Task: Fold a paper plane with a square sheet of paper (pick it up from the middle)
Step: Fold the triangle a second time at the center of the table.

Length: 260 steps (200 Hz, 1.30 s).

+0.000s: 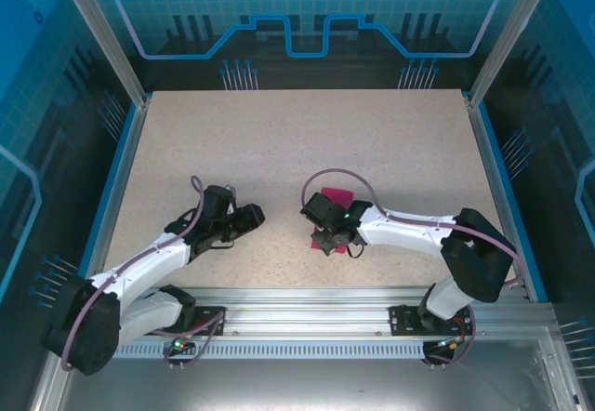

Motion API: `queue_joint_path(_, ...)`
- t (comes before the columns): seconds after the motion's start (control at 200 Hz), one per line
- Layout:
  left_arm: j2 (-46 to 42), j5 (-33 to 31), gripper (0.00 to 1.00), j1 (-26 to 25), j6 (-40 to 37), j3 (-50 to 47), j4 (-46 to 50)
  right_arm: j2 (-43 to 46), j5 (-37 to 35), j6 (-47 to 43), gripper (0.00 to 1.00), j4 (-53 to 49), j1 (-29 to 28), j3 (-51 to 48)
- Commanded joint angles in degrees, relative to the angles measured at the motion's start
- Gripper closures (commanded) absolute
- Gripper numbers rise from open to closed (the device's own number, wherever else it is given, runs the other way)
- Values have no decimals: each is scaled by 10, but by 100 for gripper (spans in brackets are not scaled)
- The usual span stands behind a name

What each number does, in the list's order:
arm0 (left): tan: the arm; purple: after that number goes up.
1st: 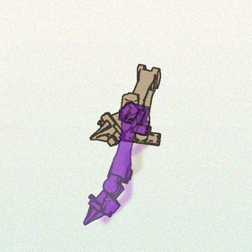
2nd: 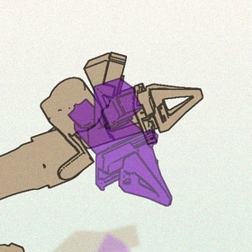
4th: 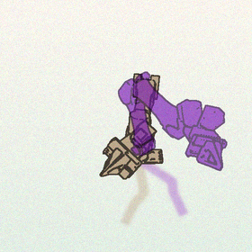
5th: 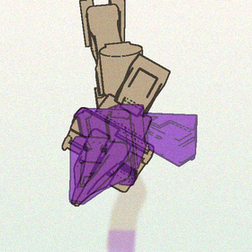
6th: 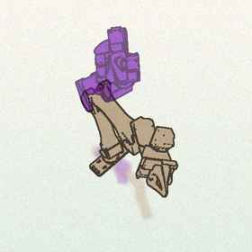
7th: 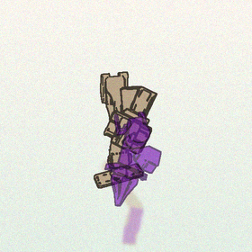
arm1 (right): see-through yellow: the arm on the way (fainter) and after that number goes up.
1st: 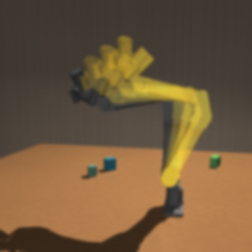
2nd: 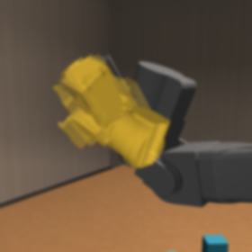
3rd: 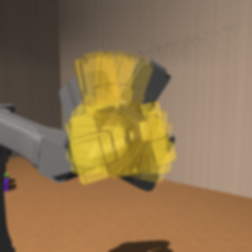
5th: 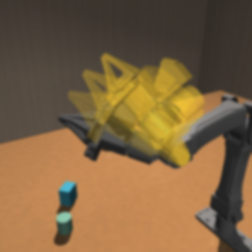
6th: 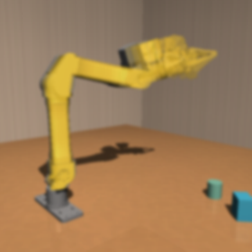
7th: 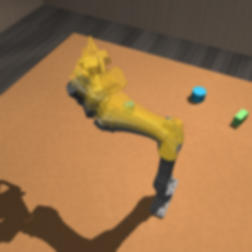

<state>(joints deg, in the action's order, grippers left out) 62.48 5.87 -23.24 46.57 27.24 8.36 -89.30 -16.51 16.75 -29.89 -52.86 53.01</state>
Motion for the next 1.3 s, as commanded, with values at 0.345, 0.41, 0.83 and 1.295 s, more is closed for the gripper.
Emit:
queue_joint_path(0.345, 147, 88, 44, -88, -67, 127, -30, 50, 362, -36, 93, 96, 204, -82)
queue_joint_path(0.41, 171, 89, 45, -103, -64, 144, -36, 45, 383, -37, 94, 100, 227, -87)
queue_joint_path(0.83, 320, 100, 62, -179, -34, 271, -56, -10, 477, -63, 91, 100, 321, -78)
queue_joint_path(1.295, 414, 112, 72, -207, 14, 323, -77, -24, 510, -59, 87, 111, 339, -80)
